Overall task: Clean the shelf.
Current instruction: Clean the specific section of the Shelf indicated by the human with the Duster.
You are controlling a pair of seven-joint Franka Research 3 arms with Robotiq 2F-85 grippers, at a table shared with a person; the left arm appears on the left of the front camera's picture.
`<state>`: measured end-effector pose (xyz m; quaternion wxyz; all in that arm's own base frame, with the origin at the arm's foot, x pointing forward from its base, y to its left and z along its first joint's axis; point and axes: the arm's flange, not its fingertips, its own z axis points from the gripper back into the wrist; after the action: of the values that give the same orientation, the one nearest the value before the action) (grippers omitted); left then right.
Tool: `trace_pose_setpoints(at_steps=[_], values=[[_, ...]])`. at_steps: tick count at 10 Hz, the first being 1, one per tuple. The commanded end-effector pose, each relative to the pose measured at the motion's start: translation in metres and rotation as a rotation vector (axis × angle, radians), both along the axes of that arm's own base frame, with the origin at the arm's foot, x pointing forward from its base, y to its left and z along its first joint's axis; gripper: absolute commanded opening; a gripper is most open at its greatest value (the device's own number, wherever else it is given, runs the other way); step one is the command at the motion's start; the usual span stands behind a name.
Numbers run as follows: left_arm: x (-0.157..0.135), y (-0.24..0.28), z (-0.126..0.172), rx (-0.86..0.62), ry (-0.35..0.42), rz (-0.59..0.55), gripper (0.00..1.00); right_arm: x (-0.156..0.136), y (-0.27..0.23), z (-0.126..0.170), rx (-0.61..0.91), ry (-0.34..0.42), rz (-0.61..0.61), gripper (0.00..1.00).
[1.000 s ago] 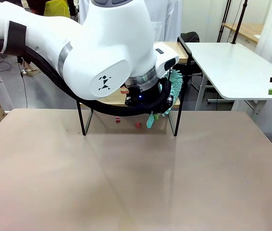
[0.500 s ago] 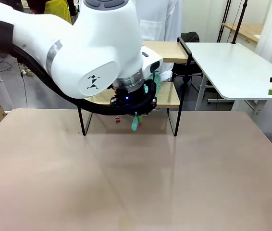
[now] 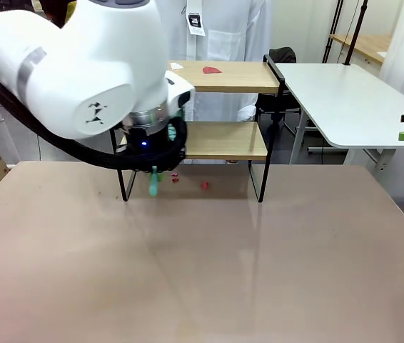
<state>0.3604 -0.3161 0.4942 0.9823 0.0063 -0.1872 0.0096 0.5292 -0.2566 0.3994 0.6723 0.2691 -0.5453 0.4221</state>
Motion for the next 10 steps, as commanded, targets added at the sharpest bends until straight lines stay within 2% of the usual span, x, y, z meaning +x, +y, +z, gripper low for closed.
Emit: trace_pose_setpoints(at_steps=[1, 3, 5, 6, 7, 8, 9, 10], values=[[-0.007, 0.025, 0.003, 0.075, 0.031, 0.098, 0.13, 0.001, 0.005, 0.007, -0.01, 0.017, -0.018, 1.0], [-0.009, 0.037, 0.008, 0.231, 0.04, 0.16, 0.13, 0.001, 0.005, 0.007, -0.01, 0.017, -0.018, 1.0], [-0.014, 0.029, 0.017, 0.311, -0.008, 0.151, 0.13, 0.001, 0.005, 0.007, -0.01, 0.017, -0.018, 1.0], [-0.017, 0.021, 0.022, 0.288, -0.061, 0.119, 0.13, 0.001, 0.005, 0.007, -0.01, 0.017, -0.018, 1.0], [-0.02, 0.011, 0.027, 0.2, -0.11, 0.046, 0.13, 0.001, 0.005, 0.007, -0.01, 0.017, -0.018, 1.0], [-0.018, 0.028, 0.015, 0.272, -0.006, 0.093, 0.13, 0.001, 0.005, 0.007, -0.01, 0.017, -0.018, 1.0], [-0.018, 0.028, 0.015, 0.272, -0.006, 0.093, 0.13, 0.001, 0.005, 0.007, -0.01, 0.017, -0.018, 1.0], [-0.023, 0.013, 0.024, 0.251, -0.044, 0.058, 0.13, 0.001, 0.005, 0.007, -0.01, 0.017, -0.018, 1.0]])
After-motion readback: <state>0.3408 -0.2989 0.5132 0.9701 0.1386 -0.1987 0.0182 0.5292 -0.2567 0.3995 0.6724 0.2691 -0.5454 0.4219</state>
